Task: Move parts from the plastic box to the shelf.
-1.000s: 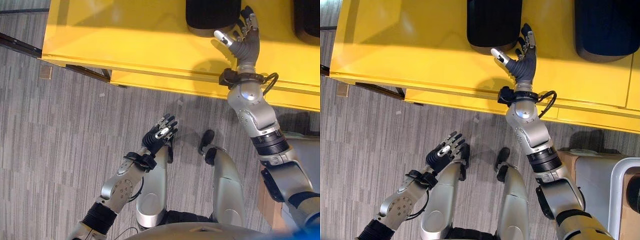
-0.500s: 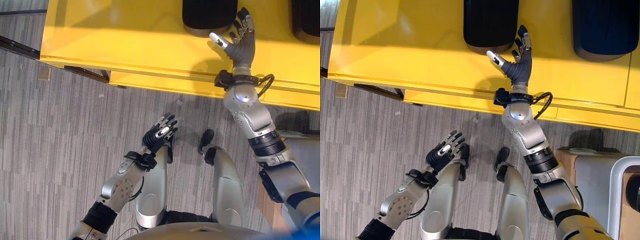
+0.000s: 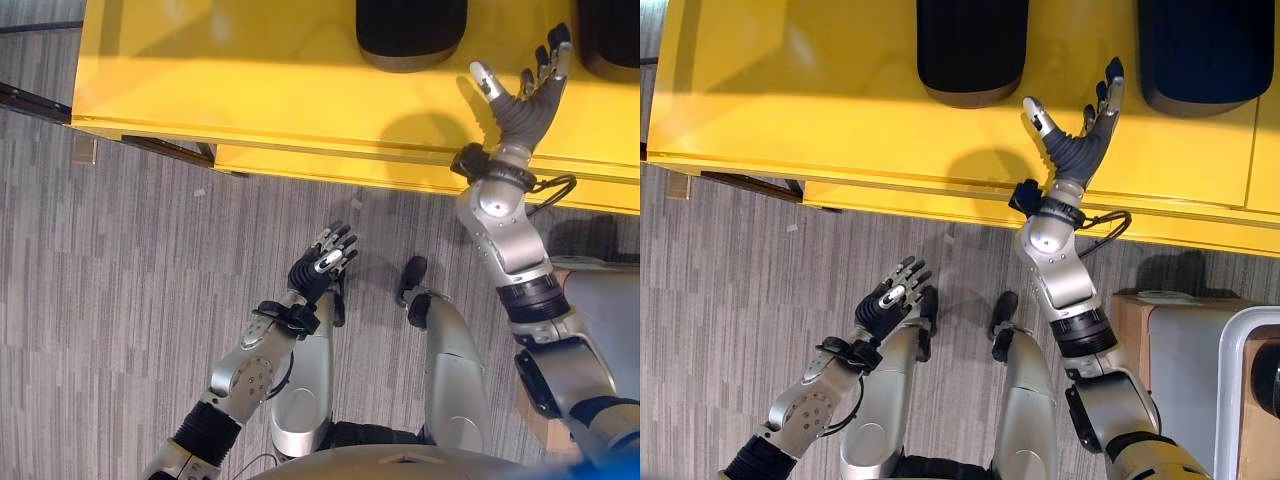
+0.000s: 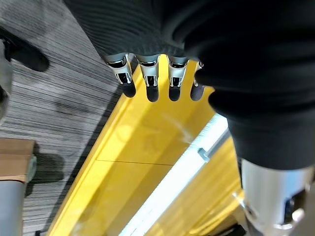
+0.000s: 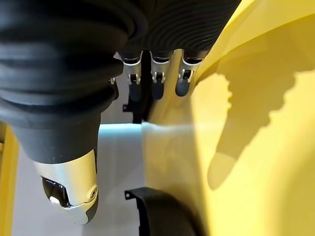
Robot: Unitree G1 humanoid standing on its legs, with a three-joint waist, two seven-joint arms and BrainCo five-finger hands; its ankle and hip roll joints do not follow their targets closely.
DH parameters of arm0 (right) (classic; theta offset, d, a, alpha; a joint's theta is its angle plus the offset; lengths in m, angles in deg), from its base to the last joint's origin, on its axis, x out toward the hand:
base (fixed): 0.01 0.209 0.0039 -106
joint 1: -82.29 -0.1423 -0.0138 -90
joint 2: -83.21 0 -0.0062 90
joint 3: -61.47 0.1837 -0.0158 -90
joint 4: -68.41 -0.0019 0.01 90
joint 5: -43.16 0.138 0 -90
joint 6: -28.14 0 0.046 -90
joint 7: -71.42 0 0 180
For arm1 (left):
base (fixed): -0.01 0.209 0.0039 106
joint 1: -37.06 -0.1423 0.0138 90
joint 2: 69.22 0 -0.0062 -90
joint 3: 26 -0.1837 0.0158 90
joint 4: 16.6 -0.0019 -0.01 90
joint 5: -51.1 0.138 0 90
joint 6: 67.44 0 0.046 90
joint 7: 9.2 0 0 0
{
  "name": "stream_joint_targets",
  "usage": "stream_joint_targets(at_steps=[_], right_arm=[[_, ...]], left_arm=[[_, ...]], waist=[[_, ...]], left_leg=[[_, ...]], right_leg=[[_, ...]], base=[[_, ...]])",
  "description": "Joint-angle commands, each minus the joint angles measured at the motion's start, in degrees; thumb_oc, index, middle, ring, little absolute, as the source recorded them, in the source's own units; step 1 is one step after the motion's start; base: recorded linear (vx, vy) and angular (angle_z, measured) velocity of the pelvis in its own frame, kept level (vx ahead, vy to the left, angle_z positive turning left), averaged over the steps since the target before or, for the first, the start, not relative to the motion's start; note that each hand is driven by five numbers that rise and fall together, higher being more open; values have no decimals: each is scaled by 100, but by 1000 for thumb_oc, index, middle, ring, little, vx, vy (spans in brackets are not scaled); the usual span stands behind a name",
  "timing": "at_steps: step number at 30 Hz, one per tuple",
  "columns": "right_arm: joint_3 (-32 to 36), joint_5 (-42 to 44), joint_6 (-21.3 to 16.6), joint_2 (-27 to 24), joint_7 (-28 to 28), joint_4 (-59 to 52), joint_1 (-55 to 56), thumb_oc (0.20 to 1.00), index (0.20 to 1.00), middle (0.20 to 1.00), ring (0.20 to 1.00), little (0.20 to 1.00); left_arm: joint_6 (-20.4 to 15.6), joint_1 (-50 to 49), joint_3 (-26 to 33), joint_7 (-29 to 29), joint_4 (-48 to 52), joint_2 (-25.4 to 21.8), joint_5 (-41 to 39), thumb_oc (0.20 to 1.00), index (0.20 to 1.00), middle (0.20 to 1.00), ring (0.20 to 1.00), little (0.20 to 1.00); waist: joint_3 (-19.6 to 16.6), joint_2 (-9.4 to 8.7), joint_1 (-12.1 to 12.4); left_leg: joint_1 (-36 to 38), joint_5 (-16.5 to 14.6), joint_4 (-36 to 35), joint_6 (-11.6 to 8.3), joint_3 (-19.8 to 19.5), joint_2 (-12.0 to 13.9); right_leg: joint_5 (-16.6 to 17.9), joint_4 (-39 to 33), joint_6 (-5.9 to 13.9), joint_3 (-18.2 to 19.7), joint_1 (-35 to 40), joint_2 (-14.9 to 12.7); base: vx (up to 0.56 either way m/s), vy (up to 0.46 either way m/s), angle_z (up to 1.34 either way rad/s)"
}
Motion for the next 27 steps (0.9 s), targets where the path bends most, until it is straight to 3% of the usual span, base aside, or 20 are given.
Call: stream_joint_targets(at_steps=[1, 3, 8, 10, 13, 14, 16, 18, 21, 24, 27], right_arm=[[20, -493, -481, 4, -47, -754, 127, 1000, 1000, 1000, 1000, 1000], [-65, -574, -612, 3, -362, -893, 323, 1000, 1000, 1000, 1000, 1000], [-568, -662, -529, -26, -1020, -1304, 824, 1000, 1000, 1000, 1000, 1000], [-659, -735, -838, -128, -1139, -1202, 984, 1000, 1000, 1000, 1000, 1000], [-719, -874, -1005, -199, -1449, -1206, 1156, 1000, 1000, 1000, 1000, 1000], [-812, -809, -1110, -341, -1841, -1196, 1318, 1000, 1000, 1000, 1000, 1000], [-937, -724, -1122, -536, -2108, -1162, 1472, 1000, 1000, 1000, 1000, 1000], [-963, -725, -1423, -890, -2406, -746, 1892, 1000, 1000, 1000, 1000, 1000], [-897, -478, -1332, -1109, -2507, -639, 2365, 1000, 1000, 1000, 1000, 1000], [-770, -523, -1505, -1204, -2550, -414, 2578, 1000, 1000, 1000, 1000, 1000], [-590, -702, -1618, -1307, -2937, -228, 2943, 1000, 1000, 1000, 1000, 1000]], left_arm=[[-388, -227, -182, 87, 543, 31, 83, 1000, 1000, 1000, 1000, 1000], [-432, -219, -158, 84, 529, 37, 71, 1000, 1000, 1000, 1000, 1000], [-565, -220, -115, 83, 573, 26, 218, 1000, 1000, 1000, 1000, 1000], [-677, -247, -34, 74, 608, -33, 178, 1000, 1000, 1000, 1000, 1000], [-745, -283, 54, 113, 646, -71, 176, 1000, 1000, 1000, 1000, 1000], [-732, -329, 130, 44, 628, -86, 202, 1000, 1000, 1000, 1000, 1000], [-694, -382, 199, -103, 633, -105, 20, 1000, 1000, 1000, 1000, 1000], [-659, -501, 359, -480, 462, -189, -86, 1000, 1000, 1000, 1000, 1000], [-676, -654, 430, -668, 369, -188, -331, 1000, 1000, 1000, 1000, 1000], [-561, -756, 552, -828, 353, -144, -577, 1000, 1000, 1000, 1000, 1000], [-402, -890, 653, -1096, 144, 10, -1164, 1000, 1000, 1000, 1000, 1000]], waist=[[-190, 161, -93], [-190, 156, -158], [-190, 118, -292], [-190, 101, -306], [-190, 77, -315], [-190, 54, -315], [-190, 44, -310], [-190, 8, -344], [-377, -50, -406], [-531, -90, -443], [-800, -118, -524]], left_leg=[[240, 650, -746, -60, 291, 373], [282, 646, -772, -65, 315, 379], [438, 658, -842, -94, 364, 399], [605, 659, -910, -90, 360, 402], [806, 651, -958, -97, 343, 395], [1011, 645, -992, -99, 313, 387], [1237, 678, -1079, -124, 287, 419], [1868, 825, -1446, -216, 225, 485], [2127, 930, -1736, -280, 261, 553], [2288, 996, -1908, -315, 294, 607], [2526, 1125, -2157, -380, 323, 637]], right_leg=[[-274, 456, 638, 95, 274, -215], [-267, 414, 642, 143, 295, -189], [-243, 308, 641, 225, 408, -121], [-257, 258, 649, 213, 564, -110], [-275, 207, 662, 178, 772, -119], [-276, 123, 670, 137, 1009, -136], [-256, -21, 657, 50, 1286, -152], [-134, -557, 687, -71, 2029, -120], [-3, -1008, 727, -115, 2345, -110], [135, -1366, 765, -159, 2554, -126], [270, -1758, 824, -192, 2905, -149]], base=[[-29, 23, -6], [-44, 21, -14], [-62, 2, -10], [-82, -32, -5], [-56, -47, -1], [-104, -87, -3], [-130, -104, 13], [-122, -96, 25], [-69, -16, 10], [-43, 4, 9], [-56, 51, -4]])
